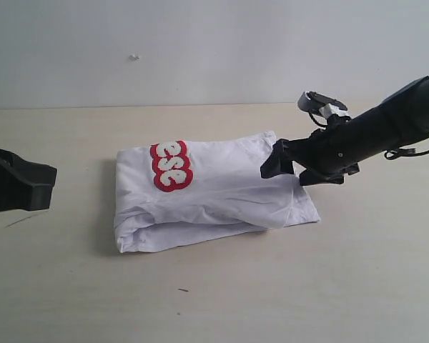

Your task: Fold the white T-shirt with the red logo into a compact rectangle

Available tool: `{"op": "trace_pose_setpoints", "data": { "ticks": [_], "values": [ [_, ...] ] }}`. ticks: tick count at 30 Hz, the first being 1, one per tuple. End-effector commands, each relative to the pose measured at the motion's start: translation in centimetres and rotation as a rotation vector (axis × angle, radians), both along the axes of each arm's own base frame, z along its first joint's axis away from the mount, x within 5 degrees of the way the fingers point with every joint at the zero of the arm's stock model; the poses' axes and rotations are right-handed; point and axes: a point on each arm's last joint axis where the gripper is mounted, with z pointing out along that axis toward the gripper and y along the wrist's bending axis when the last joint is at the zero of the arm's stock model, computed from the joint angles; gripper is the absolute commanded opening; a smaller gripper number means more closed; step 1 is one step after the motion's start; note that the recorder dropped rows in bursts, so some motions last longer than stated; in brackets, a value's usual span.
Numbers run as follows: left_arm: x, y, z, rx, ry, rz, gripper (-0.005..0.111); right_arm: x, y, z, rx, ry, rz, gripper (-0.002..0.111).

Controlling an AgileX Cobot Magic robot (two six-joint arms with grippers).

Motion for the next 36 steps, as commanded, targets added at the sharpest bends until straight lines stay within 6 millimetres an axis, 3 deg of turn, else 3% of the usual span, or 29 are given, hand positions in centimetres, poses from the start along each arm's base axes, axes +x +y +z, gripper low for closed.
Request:
{"op": "trace_pose_setpoints", "data": {
  "ticks": [1, 4, 6, 12, 15, 23, 32, 36],
  "values": [
    [-0.1, 0.1, 0.0, -0.007, 0.002, 0.004, 0.000, 0.3, -0.2, 2.6, -0.032, -0.090, 0.002, 0.086],
    [-0.1, 0.1, 0.0, -0.007, 0.002, 0.004, 0.000, 0.4, -0.1, 5.2, -0.038, -0.166, 0.026, 0.085],
    [-0.1, 0.1, 0.0, -0.008, 0.002, 0.005, 0.000, 0.2, 0.4, 5.8, 0.010, -0.158, 0.076, 0.078],
    [-0.2, 0.0, 0.0, -0.009, 0.006, 0.004, 0.000, -1.1, 2.5, 5.2, 0.149, -0.057, 0.247, 0.019],
    [-0.2, 0.0, 0.0, -0.011, 0.007, 0.005, 0.000, -1.7, 4.0, 4.4, 0.121, -0.016, 0.343, 0.000],
    [-0.2, 0.0, 0.0, -0.011, 0.009, 0.004, 0.000, -2.0, 5.3, 0.1, 0.074, 0.105, 0.379, 0.000],
    [-0.2, 0.0, -0.1, -0.009, 0.011, 0.001, 0.000, -1.2, 4.2, -0.8, -0.060, 0.102, 0.252, 0.000],
    [-0.2, 0.0, -0.1, -0.009, 0.013, -0.001, 0.000, -1.2, 4.5, 0.4, -0.024, 0.068, 0.270, 0.000]
  ]
}}
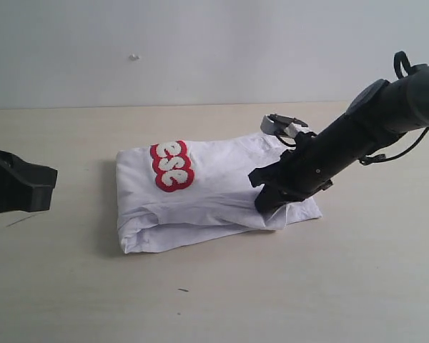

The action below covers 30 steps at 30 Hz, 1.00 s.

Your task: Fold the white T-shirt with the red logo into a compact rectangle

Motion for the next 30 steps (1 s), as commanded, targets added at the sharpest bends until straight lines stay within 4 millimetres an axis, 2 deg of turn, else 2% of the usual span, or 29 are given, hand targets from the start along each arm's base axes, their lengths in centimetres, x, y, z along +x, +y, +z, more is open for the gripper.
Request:
{"op": "trace_pose_setpoints", "data": {
  "ticks": [1, 5, 7, 9, 10, 11, 19, 24, 30],
  "values": [
    [-0.2, 0.0, 0.0, -0.008, 0.007, 0.002, 0.000, 0.2, 0.2, 2.1, 0.028, -0.073, 0.017, 0.000],
    [-0.2, 0.0, -0.1, -0.009, 0.009, 0.002, 0.000, 0.3, 0.0, 6.2, 0.012, -0.208, 0.001, 0.000],
    [-0.2, 0.0, -0.1, -0.009, 0.009, 0.002, 0.000, 0.5, -0.6, 8.3, -0.052, -0.314, -0.020, 0.000],
    [-0.2, 0.0, -0.1, -0.009, 0.011, 0.001, 0.000, 0.8, -1.2, 9.5, -0.106, -0.374, -0.069, 0.000],
    [-0.2, 0.0, -0.1, -0.009, 0.011, 0.001, 0.000, 0.9, -1.4, 9.5, -0.130, -0.382, -0.084, 0.000],
    [-0.2, 0.0, -0.1, -0.009, 0.011, 0.001, 0.000, 1.0, -1.5, 9.4, -0.147, -0.388, -0.088, 0.000],
    [-0.2, 0.0, -0.1, -0.012, 0.012, 0.004, 0.000, 2.1, -1.9, 3.9, -0.203, -0.299, -0.114, 0.000],
    [-0.2, 0.0, -0.1, -0.014, 0.014, 0.003, 0.000, 2.5, -2.2, 1.8, -0.238, -0.291, -0.139, 0.000],
    [-0.2, 0.0, -0.1, -0.014, 0.015, 0.003, 0.000, 1.8, -1.9, -0.5, -0.218, -0.183, -0.079, 0.000]
  ]
}}
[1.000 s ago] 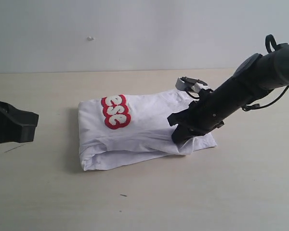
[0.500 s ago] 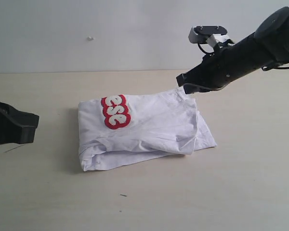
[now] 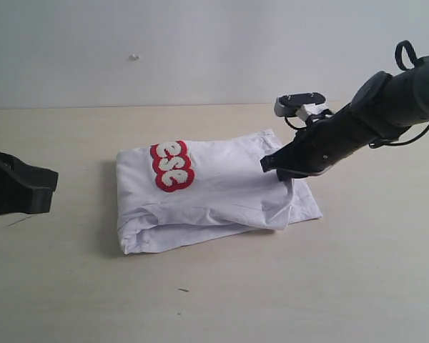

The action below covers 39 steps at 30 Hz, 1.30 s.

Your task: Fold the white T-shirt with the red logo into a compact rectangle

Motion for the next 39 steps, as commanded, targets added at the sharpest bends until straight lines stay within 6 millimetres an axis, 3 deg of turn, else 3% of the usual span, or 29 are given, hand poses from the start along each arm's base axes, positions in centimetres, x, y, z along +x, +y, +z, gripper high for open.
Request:
{"op": "trace_pose_setpoints", "data": {
  "ticks": [1, 12, 21, 26, 30, 35, 39],
  "values": [
    [-0.1, 0.1, 0.0, -0.012, 0.004, 0.008, 0.000, -0.5, 0.3, -1.2, 0.014, 0.077, 0.044, 0.000],
    [-0.1, 0.0, 0.0, -0.015, 0.005, 0.009, 0.000, -2.3, 1.1, -1.1, 0.086, 0.241, 0.163, 0.000],
    [-0.2, 0.0, 0.0, -0.014, 0.007, 0.008, 0.000, -2.8, 1.3, 1.4, 0.110, 0.228, 0.187, 0.000],
    [-0.3, 0.1, 0.2, -0.026, 0.002, 0.013, 0.000, -2.9, 1.2, 5.9, 0.089, 0.103, 0.188, 0.000],
    [-0.9, 0.3, 1.3, -0.062, -0.041, 0.022, 0.000, -4.1, 0.9, 11.9, 0.072, -0.048, 0.190, 0.000],
    [-2.8, 1.3, 3.9, -0.116, -0.196, 0.045, 0.000, -7.2, -0.3, 17.9, -0.034, -0.253, 0.142, 0.000],
    [-4.7, 2.3, 5.2, -0.172, -0.303, 0.080, 0.000, -10.8, -1.1, 20.2, -0.073, -0.389, 0.087, 0.000]
  ]
}}
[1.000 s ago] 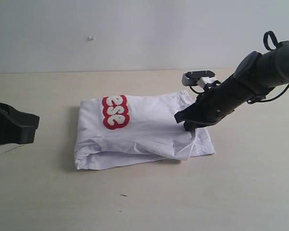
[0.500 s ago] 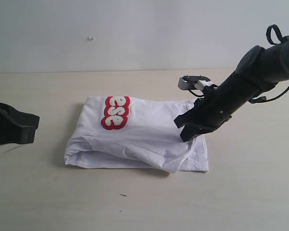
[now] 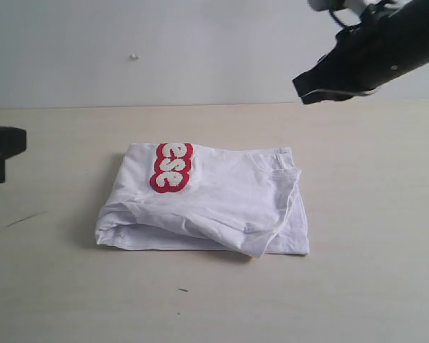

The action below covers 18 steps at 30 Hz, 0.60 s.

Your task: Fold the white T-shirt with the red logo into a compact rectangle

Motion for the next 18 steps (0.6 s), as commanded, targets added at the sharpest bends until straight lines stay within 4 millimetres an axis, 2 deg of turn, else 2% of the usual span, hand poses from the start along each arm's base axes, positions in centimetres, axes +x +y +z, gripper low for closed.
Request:
{"op": "trace_pose_setpoints", "data": {
  "ticks": [1, 2, 3, 4, 5, 6, 8, 12, 18],
  "values": [
    [-2.6, 1.3, 1.5, -0.081, -0.134, 0.045, 0.000, -5.2, -1.1, 2.8, -0.021, -0.178, -0.067, 0.000],
    [-3.1, 1.5, 1.7, -0.089, -0.154, 0.045, 0.000, -6.2, -1.2, 3.4, -0.019, -0.210, -0.073, 0.000],
    [-4.1, 1.8, 1.7, -0.099, -0.175, 0.036, 0.000, -8.4, -1.5, 4.1, -0.012, -0.261, -0.090, 0.000],
    [-4.5, 2.0, 1.7, -0.104, -0.186, 0.033, 0.000, -9.3, -1.6, 4.3, -0.011, -0.288, -0.099, 0.000],
    [-5.6, 2.3, 1.7, -0.116, -0.211, 0.025, 0.000, -11.3, -1.9, 4.8, -0.005, -0.352, -0.120, 0.000],
    [-6.0, 2.5, 1.7, -0.121, -0.224, 0.025, 0.000, -12.1, -2.1, 4.8, 0.000, -0.372, -0.132, 0.000],
    [-7.8, 3.2, 0.9, -0.138, -0.279, 0.022, 0.000, -15.4, -2.6, 5.6, -0.017, -0.516, -0.152, 0.000],
    [-9.6, 4.0, -0.6, -0.145, -0.344, 0.028, 0.000, -18.7, -3.2, 5.6, -0.020, -0.644, -0.186, 0.000],
    [-10.4, 4.1, -1.1, -0.148, -0.356, 0.013, 0.000, -20.5, -3.2, 5.3, 0.011, -0.654, -0.185, 0.000]
  ]
}}
